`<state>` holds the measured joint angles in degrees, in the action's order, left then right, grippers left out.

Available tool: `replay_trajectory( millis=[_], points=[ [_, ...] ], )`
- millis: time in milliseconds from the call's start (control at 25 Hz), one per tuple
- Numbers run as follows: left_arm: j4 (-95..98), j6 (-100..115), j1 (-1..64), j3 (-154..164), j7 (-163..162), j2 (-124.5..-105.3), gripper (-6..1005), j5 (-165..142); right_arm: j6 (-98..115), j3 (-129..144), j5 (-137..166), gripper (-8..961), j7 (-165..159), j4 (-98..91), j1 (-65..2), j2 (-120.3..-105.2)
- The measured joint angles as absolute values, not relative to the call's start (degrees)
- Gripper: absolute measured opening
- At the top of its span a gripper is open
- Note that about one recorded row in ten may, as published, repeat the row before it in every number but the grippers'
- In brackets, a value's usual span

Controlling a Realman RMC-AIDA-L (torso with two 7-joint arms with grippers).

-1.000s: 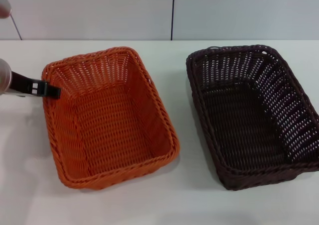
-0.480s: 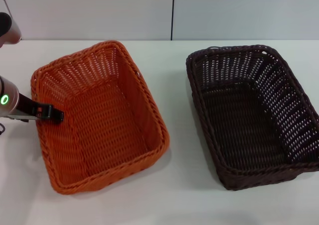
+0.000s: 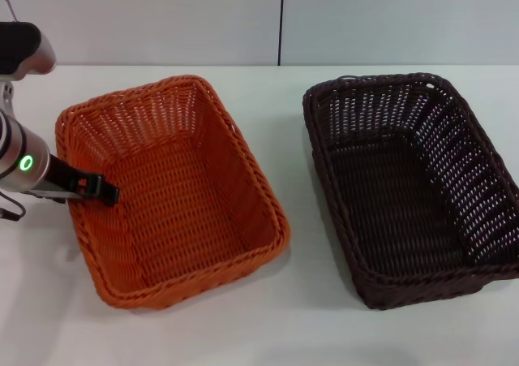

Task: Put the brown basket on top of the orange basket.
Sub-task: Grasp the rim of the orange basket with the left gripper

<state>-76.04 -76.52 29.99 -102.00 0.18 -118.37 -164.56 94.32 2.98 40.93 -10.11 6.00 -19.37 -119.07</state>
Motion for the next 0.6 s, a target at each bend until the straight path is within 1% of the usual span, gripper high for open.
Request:
replay_trajectory(
  millis=[160, 520, 600],
  points=[
    [-75.02, -78.61, 31.28, -102.32, 1.48, -118.16, 701, -163.2, 94.35, 2.98, 40.91, 736, -10.1, 5.65, -19.4, -119.07],
    [-78.82, -80.09, 30.53, -101.08, 2.29, -118.11, 502, -162.77, 94.35, 2.99, 40.86, 736, -10.1, 4.86, -19.77, -119.02],
    [-79.08, -80.33, 30.38, -101.04, 2.37, -118.07, 397, -162.72, 94.36, 2.98, 40.86, 736, -10.11, 4.83, -19.73, -119.01]
  ],
)
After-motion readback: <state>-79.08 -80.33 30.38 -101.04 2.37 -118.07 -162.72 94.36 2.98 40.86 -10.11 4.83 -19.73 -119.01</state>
